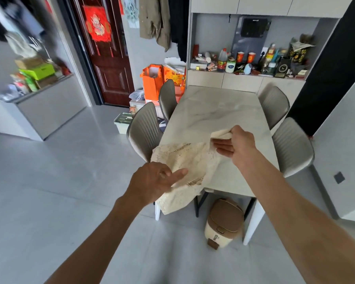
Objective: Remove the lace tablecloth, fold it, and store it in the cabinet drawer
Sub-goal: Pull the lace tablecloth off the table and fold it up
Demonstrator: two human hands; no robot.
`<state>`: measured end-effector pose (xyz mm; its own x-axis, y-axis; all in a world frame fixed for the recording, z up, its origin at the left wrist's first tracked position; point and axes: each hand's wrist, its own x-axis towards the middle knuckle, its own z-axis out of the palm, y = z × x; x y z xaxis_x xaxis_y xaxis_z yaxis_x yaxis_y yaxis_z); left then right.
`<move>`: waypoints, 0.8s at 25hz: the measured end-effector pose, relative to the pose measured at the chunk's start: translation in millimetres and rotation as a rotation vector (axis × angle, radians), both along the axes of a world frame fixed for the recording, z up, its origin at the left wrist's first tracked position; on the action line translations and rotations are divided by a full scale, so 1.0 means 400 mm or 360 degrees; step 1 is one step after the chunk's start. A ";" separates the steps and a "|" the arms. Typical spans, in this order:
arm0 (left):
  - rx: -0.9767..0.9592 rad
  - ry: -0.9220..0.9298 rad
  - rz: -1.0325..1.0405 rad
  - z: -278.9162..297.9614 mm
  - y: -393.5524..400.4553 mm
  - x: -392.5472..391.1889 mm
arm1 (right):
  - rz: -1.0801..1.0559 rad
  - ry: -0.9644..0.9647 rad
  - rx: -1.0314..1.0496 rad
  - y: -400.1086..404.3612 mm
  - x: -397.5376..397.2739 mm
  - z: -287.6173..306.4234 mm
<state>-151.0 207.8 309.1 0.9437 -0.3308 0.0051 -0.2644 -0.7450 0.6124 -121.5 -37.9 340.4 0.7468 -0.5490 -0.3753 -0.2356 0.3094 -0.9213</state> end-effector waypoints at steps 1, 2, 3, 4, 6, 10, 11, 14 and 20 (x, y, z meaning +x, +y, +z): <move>0.0024 -0.0017 0.0025 0.003 -0.020 -0.037 | 0.0007 -0.0012 0.0019 0.004 -0.019 -0.001; 0.0050 -0.0030 0.0068 0.006 -0.037 -0.066 | 0.0009 -0.0025 0.0034 0.008 -0.037 -0.002; 0.0051 -0.0029 0.0096 0.009 -0.056 -0.095 | 0.0012 -0.0036 0.0048 0.010 -0.058 -0.003; 0.0030 -0.0017 0.0112 0.009 -0.074 -0.123 | 0.0017 -0.0041 0.0063 0.014 -0.079 -0.005; -0.0008 0.0036 0.0103 0.009 -0.109 -0.174 | 0.0022 -0.0035 0.0087 0.026 -0.113 -0.012; -0.0107 0.0047 0.0074 0.019 -0.174 -0.254 | -0.0058 -0.0033 0.0006 0.036 -0.145 -0.018; -0.0133 0.0022 0.0093 0.025 -0.188 -0.261 | -0.0095 -0.0051 -0.0004 0.035 -0.151 -0.014; -0.0109 -0.0155 0.0160 0.047 -0.221 -0.264 | -0.0129 -0.0068 -0.0066 0.037 -0.161 -0.003; -0.0189 -0.0268 0.0291 0.056 -0.177 -0.197 | -0.0163 -0.0068 -0.0160 0.007 -0.173 0.017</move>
<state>-229.7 136.9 331.5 0.9703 -0.1426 0.1955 -0.2376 -0.7152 0.6573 -190.8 -35.2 347.4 0.6989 -0.6566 -0.2836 -0.1672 0.2355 -0.9574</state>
